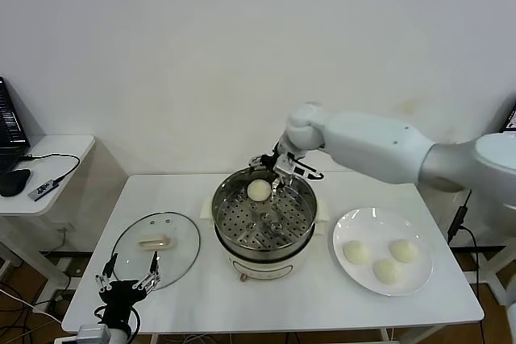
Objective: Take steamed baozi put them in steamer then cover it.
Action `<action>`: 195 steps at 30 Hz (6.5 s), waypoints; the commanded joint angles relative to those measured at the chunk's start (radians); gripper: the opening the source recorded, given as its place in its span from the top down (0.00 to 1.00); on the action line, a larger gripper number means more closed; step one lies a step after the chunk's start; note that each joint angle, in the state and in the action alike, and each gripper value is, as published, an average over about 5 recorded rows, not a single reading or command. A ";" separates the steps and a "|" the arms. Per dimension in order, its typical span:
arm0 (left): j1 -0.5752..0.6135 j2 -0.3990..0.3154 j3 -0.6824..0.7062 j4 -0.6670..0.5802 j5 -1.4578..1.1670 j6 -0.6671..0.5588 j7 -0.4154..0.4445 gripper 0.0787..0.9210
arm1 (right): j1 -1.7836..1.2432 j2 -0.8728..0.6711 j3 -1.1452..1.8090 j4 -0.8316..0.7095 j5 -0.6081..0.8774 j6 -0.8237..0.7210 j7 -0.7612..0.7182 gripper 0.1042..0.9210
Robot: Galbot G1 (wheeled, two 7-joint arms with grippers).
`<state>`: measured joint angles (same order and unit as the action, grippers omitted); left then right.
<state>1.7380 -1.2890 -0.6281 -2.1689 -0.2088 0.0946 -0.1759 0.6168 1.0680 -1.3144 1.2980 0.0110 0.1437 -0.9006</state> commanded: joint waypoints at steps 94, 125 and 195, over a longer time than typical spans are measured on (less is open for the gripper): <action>-0.055 0.046 0.001 0.022 0.065 0.039 0.033 0.12 | -0.229 -0.549 0.235 0.205 0.125 -0.463 -0.157 0.37; -0.082 0.041 0.001 0.004 0.050 0.045 0.036 0.12 | -0.090 0.102 0.050 0.140 0.634 -0.792 0.139 0.35; -0.042 0.032 0.015 -0.014 0.088 0.036 0.048 0.12 | -0.456 -0.863 0.328 0.479 -0.093 -0.370 -0.224 0.12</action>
<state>1.6957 -1.2557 -0.6135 -2.1839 -0.1206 0.1309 -0.1286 0.3649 0.3485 -1.1042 1.7374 0.0332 -0.2660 -1.1300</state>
